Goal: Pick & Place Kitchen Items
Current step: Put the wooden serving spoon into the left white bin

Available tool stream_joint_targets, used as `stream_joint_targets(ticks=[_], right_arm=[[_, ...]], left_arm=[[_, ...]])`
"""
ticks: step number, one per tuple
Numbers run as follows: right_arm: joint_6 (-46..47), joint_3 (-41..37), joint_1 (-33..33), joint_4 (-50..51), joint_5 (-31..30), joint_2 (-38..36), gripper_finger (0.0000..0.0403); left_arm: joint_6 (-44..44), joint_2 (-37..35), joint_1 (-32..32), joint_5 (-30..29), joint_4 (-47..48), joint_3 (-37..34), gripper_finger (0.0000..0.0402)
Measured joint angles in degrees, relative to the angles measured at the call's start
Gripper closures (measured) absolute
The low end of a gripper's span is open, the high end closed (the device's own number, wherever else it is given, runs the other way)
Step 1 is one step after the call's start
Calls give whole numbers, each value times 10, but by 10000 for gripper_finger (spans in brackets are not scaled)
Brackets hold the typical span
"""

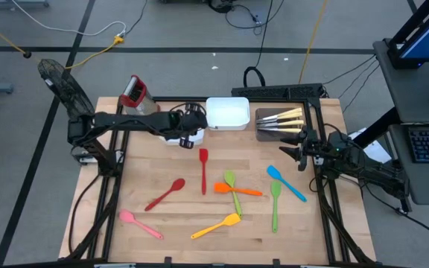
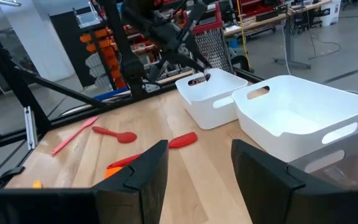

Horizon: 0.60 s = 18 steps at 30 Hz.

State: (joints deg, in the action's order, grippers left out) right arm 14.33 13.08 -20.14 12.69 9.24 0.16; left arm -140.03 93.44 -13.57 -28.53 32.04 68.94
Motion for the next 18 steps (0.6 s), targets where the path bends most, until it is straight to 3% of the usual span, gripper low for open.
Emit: stream_joint_targets(ticks=[8,18], right_arm=[[0,0,0,-3,0,0,232],[0,0,0,-4,0,0,232]], left_arm=[[-1,0,-8,44,56,-1,383],[12,0,-38,72,37,-1,382]])
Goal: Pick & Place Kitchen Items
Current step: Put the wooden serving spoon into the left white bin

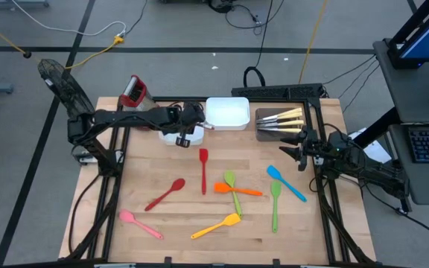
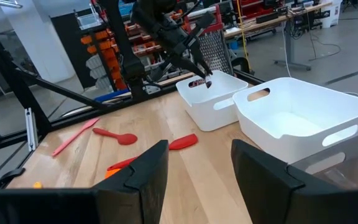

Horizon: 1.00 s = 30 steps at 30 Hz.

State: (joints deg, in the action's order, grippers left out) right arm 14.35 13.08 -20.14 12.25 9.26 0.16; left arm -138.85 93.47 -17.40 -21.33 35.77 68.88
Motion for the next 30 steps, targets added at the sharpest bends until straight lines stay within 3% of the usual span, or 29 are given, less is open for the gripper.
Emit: stream_joint_targets(ticks=[24,30], right_arm=[[29,0,0,-1,-1,0,232],[30,0,0,0,-1,0,232]], left_arm=[[28,42,-61,128,-71,-1,361],[53,42,-72,172,-93,-33,360]])
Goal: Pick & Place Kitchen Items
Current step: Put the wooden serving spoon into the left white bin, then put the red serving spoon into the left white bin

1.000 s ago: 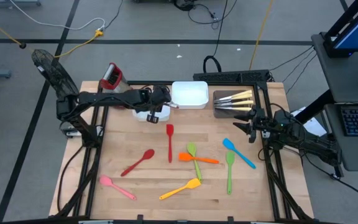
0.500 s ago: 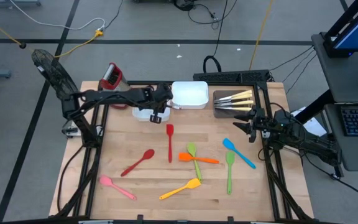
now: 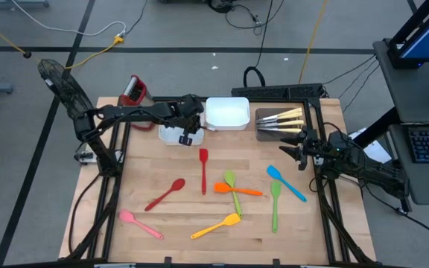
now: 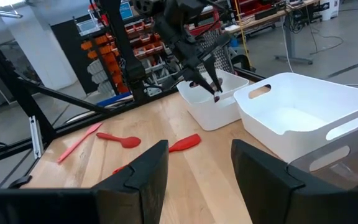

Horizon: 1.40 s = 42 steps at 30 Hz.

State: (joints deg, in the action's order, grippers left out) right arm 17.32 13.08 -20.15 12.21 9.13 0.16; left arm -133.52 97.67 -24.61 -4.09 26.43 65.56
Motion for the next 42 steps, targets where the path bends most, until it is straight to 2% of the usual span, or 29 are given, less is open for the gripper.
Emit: stream_joint_targets(ticks=[5,9,17,25,31,37,42], right_arm=[[0,0,0,0,0,0,232],[0,0,0,0,0,0,232],[20,0,0,1,0,0,232],[20,0,0,1,1,0,232],[32,0,0,1,1,0,232],[33,0,0,1,1,0,232],[32,0,0,1,17,0,232]], left_arm=[[-20,-1,0,9,-40,-24,359],[-5,-1,-11,7,-73,-27,359],[27,-1,-34,53,-66,-28,354],[34,-1,-37,63,-64,-28,287],[51,-1,-37,106,-40,-28,235],[56,-19,-38,88,-35,-28,212],[74,-62,-39,64,13,-28,209]])
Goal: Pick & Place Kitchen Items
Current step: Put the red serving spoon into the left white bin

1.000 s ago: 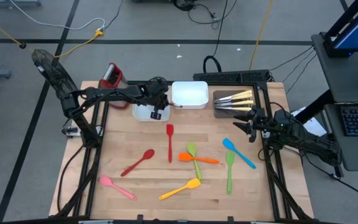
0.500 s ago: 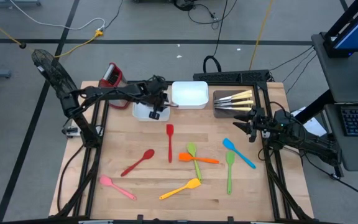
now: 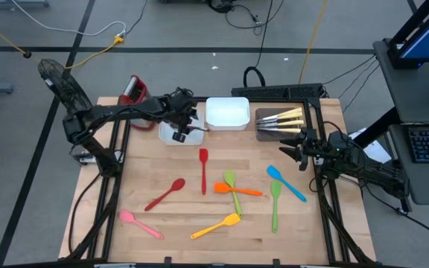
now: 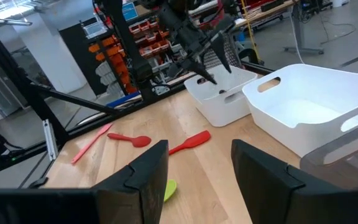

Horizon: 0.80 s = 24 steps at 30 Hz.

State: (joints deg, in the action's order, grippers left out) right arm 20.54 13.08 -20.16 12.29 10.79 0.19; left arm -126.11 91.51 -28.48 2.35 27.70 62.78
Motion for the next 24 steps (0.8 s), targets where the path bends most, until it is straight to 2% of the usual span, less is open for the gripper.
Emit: stream_joint_targets(ticks=[7,11,16,21,24], right_arm=[[-4,0,0,0,0,0,232],[-10,0,0,2,0,0,232],[-23,0,0,4,0,0,232],[-17,0,0,5,5,0,232],[-17,0,0,4,28,0,232]], left_arm=[[40,-65,30,-28,95,0,206],[119,-88,53,-40,129,0,206],[203,-101,101,-39,130,0,206],[225,-101,161,-39,126,0,206],[224,-101,200,-39,126,0,206]])
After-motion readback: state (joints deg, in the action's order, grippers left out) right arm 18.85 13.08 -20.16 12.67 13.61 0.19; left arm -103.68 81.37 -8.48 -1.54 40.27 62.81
